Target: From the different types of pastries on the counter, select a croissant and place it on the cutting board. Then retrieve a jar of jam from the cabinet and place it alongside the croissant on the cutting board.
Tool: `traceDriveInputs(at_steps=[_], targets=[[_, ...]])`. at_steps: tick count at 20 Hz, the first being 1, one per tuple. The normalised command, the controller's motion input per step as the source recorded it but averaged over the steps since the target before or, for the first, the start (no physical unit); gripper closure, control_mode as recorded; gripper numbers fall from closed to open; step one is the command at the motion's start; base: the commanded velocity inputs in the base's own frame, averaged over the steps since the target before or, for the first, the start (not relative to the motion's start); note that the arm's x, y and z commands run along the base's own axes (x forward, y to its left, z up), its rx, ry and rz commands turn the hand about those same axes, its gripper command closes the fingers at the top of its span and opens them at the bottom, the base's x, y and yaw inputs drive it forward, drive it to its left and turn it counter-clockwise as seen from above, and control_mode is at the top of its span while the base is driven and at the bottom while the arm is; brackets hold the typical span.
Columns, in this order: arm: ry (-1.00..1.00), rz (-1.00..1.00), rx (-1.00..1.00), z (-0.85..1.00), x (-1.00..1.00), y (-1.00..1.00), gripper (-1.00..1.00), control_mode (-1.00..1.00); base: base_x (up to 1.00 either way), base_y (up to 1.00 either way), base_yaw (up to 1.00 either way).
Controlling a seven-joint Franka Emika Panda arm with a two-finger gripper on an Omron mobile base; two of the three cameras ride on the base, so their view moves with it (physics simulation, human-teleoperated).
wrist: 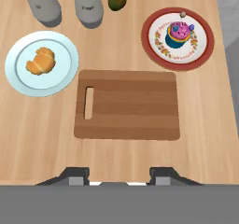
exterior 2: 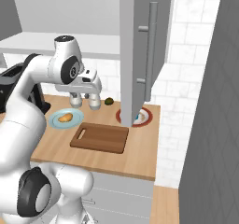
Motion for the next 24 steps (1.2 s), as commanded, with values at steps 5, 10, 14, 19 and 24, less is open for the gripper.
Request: traceDriveInputs(at_steps=[5, 10, 14, 19, 24], targets=[[0.0, 0.0, -0.01, -0.05, 0.04, 0.0, -1.0, -1.0, 0.0, 0.0, 0.0], [-0.05, -0.04, -0.03, -0.01, -0.14, -0.2, -1.0, -1.0, 0.0, 0.0, 0.0], [-0.02, -0.08, -0.03, 0.19, -0.05, -0.86, -1.0, -1.0, 0.0, 0.0, 0.0], [-0.04, -0.01, -0.03, 0.26, -0.06, -0.65, -1.0, -1.0, 0.0, 0.0, 0.0], [-0.13, 0.0, -0.01, 0.18, -0.01, -0.02, -1.0, -1.0, 0.0, 0.0, 0.0]])
